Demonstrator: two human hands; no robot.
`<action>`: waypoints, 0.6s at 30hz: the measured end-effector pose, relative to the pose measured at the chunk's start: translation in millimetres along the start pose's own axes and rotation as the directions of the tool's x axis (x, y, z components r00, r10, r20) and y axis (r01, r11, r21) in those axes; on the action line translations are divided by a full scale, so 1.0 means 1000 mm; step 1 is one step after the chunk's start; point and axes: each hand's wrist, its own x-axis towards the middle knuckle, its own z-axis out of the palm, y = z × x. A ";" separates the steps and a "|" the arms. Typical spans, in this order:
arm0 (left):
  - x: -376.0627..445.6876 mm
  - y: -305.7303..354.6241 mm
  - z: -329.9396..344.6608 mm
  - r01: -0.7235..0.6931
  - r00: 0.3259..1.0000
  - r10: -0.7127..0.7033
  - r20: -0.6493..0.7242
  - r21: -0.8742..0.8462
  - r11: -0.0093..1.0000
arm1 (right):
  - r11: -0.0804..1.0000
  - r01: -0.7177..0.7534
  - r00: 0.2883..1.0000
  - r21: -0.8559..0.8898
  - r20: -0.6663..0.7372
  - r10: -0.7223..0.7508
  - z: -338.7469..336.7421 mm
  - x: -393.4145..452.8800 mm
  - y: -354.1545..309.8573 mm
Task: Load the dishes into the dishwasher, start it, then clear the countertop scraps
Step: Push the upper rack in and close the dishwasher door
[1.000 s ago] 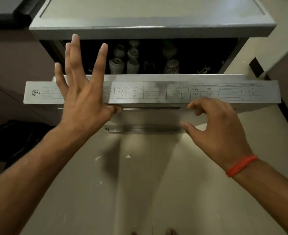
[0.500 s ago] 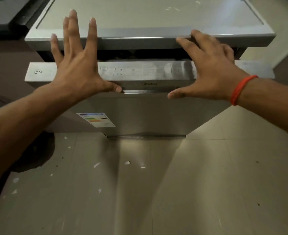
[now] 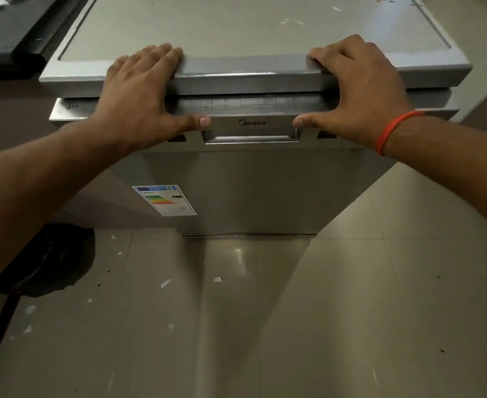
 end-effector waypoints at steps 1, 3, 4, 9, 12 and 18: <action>0.000 0.000 0.002 -0.001 1.000 0.001 -0.019 0.003 1.000 | 1.000 -0.005 1.000 -0.004 -0.001 0.005 0.000 0.000 0.000; 0.000 0.000 0.005 0.008 0.999 -0.008 -0.047 0.004 1.000 | 1.000 -0.018 1.000 -0.014 -0.001 0.018 -0.002 0.002 -0.001; 0.000 0.001 0.006 0.018 0.998 -0.017 -0.060 0.008 1.000 | 1.000 -0.025 1.000 -0.017 -0.004 0.025 -0.002 0.003 -0.002; 0.001 0.009 0.012 0.070 0.989 -0.066 -0.129 0.027 0.997 | 0.995 -0.064 0.998 -0.081 -0.034 0.061 0.000 0.009 -0.010; 0.001 0.014 0.016 0.087 0.986 -0.079 -0.149 0.042 0.995 | 0.989 -0.058 0.998 -0.139 -0.022 0.056 0.000 0.014 -0.011; 0.003 0.014 0.012 0.086 0.988 -0.079 -0.135 0.042 0.995 | 0.969 0.044 0.998 -0.243 0.062 -0.029 -0.018 0.030 -0.002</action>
